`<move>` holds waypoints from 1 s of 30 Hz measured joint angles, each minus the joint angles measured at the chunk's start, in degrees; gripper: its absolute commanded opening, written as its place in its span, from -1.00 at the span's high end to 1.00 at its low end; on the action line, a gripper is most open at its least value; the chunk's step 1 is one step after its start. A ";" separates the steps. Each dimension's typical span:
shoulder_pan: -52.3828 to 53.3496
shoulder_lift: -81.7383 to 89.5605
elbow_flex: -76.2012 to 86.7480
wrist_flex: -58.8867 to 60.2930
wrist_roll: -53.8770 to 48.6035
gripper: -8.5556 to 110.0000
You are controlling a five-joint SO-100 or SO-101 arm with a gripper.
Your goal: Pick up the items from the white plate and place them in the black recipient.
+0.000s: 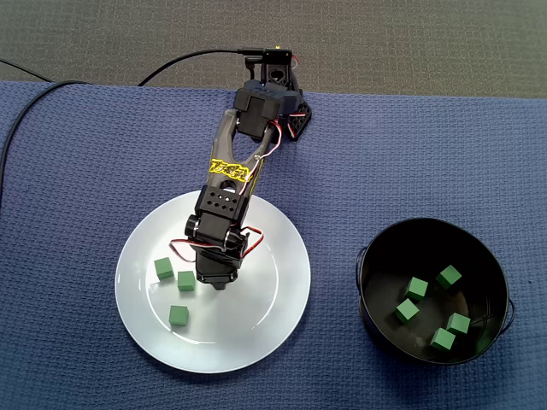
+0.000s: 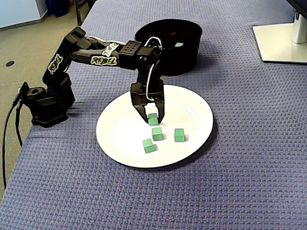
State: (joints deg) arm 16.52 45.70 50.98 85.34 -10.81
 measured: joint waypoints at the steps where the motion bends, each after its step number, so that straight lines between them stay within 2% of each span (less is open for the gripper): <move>1: 0.00 0.53 0.09 -0.35 0.09 0.86; 9: 0.26 19.07 -2.02 -6.24 1.58 0.86; 12: -0.18 29.97 -0.09 -15.12 5.45 0.86; 17: -6.06 46.05 9.32 -36.47 11.87 0.86; 20: -13.18 52.38 11.87 -44.12 12.83 0.86; 24: -28.04 55.37 14.85 -48.43 7.73 0.86; 27: -39.90 53.17 19.78 -53.26 3.78 0.86; 30: -49.13 47.11 22.59 -53.09 -1.41 0.86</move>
State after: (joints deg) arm -32.61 92.81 73.56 32.26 -12.22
